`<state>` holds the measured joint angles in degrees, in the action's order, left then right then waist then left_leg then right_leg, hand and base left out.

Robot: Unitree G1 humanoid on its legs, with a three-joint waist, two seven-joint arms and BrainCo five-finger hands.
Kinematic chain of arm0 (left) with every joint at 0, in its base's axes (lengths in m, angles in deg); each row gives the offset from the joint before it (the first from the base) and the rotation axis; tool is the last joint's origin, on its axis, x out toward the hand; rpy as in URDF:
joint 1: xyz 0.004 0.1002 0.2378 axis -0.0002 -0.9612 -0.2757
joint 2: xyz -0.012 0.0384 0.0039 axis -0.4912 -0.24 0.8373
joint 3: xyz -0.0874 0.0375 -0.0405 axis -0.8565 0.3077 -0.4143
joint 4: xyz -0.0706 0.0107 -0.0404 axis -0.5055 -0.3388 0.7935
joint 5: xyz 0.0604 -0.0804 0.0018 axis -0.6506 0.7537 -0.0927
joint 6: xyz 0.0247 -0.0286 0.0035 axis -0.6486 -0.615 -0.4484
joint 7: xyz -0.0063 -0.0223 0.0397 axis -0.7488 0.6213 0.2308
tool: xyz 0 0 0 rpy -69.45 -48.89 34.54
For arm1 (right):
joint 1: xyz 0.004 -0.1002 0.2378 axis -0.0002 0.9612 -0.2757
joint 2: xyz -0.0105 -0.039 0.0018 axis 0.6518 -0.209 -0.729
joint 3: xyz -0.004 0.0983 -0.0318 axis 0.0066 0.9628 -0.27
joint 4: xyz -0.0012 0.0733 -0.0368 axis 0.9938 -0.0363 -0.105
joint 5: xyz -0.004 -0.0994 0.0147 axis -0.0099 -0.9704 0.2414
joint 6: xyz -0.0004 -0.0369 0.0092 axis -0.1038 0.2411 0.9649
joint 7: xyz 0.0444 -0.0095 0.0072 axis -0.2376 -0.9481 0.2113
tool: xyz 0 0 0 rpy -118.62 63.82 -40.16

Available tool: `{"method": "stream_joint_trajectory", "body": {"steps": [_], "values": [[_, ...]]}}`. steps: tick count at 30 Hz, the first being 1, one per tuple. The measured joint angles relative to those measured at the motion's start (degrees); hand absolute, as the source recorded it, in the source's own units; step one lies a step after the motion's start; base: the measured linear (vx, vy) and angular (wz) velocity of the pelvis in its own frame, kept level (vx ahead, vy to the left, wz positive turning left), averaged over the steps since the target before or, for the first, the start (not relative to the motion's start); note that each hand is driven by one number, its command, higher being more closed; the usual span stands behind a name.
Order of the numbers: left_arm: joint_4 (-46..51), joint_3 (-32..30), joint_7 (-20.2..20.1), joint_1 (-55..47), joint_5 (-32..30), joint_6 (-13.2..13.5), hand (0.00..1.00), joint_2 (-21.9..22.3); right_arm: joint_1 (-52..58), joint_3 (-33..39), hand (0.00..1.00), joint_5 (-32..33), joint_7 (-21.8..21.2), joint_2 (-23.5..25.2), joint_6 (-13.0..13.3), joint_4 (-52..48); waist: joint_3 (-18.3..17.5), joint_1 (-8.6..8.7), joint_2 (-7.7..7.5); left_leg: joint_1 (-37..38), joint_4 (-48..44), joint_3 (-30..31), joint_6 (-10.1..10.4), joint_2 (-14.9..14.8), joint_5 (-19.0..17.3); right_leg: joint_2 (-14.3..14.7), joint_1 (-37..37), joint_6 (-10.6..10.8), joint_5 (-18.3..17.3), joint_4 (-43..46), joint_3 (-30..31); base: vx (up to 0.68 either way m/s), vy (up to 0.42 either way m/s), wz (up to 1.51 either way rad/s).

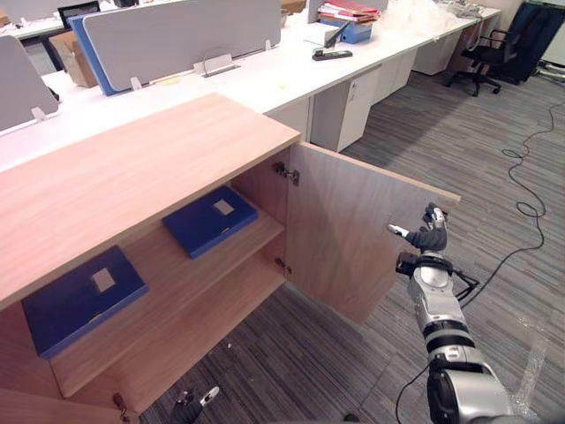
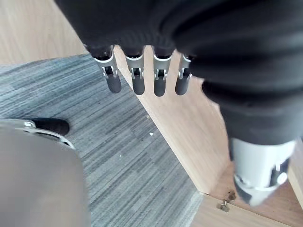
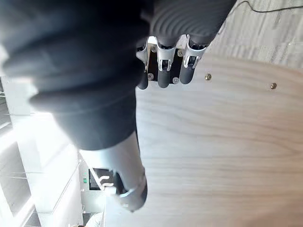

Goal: Walk over to the cabinet, pick up the folder, carry it to the office cabinet, place the folder inside the office cabinet, then close the office cabinet door

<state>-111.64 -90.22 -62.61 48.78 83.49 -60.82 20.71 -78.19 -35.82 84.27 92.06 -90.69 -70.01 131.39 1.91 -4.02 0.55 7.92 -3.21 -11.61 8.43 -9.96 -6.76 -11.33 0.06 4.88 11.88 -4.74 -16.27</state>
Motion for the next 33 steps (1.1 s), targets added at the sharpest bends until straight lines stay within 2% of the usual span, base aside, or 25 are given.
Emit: {"method": "stream_joint_trajectory", "body": {"steps": [4, 7, 12, 15, 18, 21, 25, 29, 31, 33], "values": [[0.0, 1.2, 0.0, -0.5, 0.6, 0.1, 0.00, -0.7, -3.1, -0.1, 0.00, 3.5, -0.5, -1.7, 0.0, 6.1, 0.2, -0.42, -0.28, -0.5, 0.0, 1.8, 0.0, 0.2, 0.0, -0.3, 0.5, 0.0, 0.0, 0.0, -1.1, 0.04, 0.042, 0.17], [0.0, 2.6, 0.0, -0.5, 0.9, 0.1, 0.00, -1.2, -4.4, -2.6, 0.00, 5.0, -2.7, -2.2, -0.2, 9.6, 0.4, -0.49, -0.53, -0.5, -0.1, 2.3, -0.1, 0.5, 0.1, -0.7, 0.8, 0.0, 0.0, 0.0, -1.2, 0.01, 0.047, 0.09], [-0.1, 3.1, 0.0, -0.6, 1.0, 0.2, 0.00, -1.4, -4.7, -11.3, 0.00, 5.7, -7.6, -2.5, -0.6, 11.6, 2.0, -0.97, -0.40, -0.8, -0.7, 2.6, -0.3, 0.7, 0.0, -0.9, 0.9, 0.0, 0.0, 0.0, -1.2, -0.02, 0.023, 0.01], [-1.0, 3.2, -0.1, -0.9, 0.8, 0.1, 0.00, -1.6, -4.1, -21.2, 0.00, 3.9, -12.3, -3.9, -0.6, 10.1, 3.0, -0.63, -0.41, -0.8, -0.9, 2.5, -0.3, 0.7, 0.0, -0.8, 0.9, 0.0, 0.0, 0.0, -0.9, -0.03, 0.013, -0.02], [-1.0, 3.2, -0.9, -1.2, -0.3, 0.1, 0.00, -1.9, -0.4, -24.2, 0.00, 3.1, -16.7, -4.2, -0.5, 6.9, 3.3, -0.61, -0.38, -0.8, -0.9, 2.1, -0.5, 0.7, -0.1, -0.7, 0.7, 0.0, 0.0, 0.0, -0.6, -0.02, 0.028, -0.04], [-1.0, 3.2, -1.3, -1.2, -0.6, 0.1, 0.00, -1.9, 2.3, -24.1, 0.00, 3.1, -17.4, -4.5, -0.5, 6.7, 3.3, -0.46, -0.37, -0.7, -0.9, 1.5, -0.6, 0.7, -0.3, -0.6, 0.3, 0.0, 0.0, 0.0, 0.2, 0.00, 0.034, -0.14], [-1.0, 3.0, -1.4, -1.5, -0.7, 0.1, 0.00, -2.1, 11.9, -23.5, 0.00, 3.3, -17.8, -8.3, -0.3, -2.0, 3.3, 0.23, -0.32, 0.2, -1.0, -0.5, -1.6, 0.8, -0.8, -0.3, -0.6, -0.1, 0.1, 0.0, 2.5, 0.01, 0.040, -0.28], [-1.1, 2.3, -2.2, -2.0, -2.0, 0.1, 0.00, -2.0, 21.2, -15.6, 0.00, 3.2, -18.8, -11.2, 0.0, -7.4, 3.4, 2.46, 0.05, 1.2, -1.2, -2.1, -2.1, 1.2, -1.7, -0.4, -1.6, 0.0, 0.0, 1.1, 4.9, 0.00, 0.050, -0.35], [-1.1, 2.2, -2.5, -2.1, -2.2, 0.1, 0.00, -1.7, 22.4, -12.4, 0.00, 3.2, -19.1, -13.3, 0.0, -7.5, 3.5, 3.03, 0.70, 1.2, -1.5, -3.7, -2.7, 2.0, -2.2, -1.0, -5.4, 0.1, -0.3, 5.3, 7.8, -0.05, 0.099, -0.61], [-1.3, 2.2, -3.2, -2.0, -3.2, 0.1, 0.00, -1.9, 22.4, -9.3, 0.00, 3.0, -19.0, -15.3, 0.0, -8.2, 4.9, 4.68, 0.78, 1.3, -2.1, -4.2, -2.8, 4.1, -3.3, -3.0, -10.1, 1.0, -2.6, 13.0, 10.8, -0.10, 0.124, -0.44]]}}
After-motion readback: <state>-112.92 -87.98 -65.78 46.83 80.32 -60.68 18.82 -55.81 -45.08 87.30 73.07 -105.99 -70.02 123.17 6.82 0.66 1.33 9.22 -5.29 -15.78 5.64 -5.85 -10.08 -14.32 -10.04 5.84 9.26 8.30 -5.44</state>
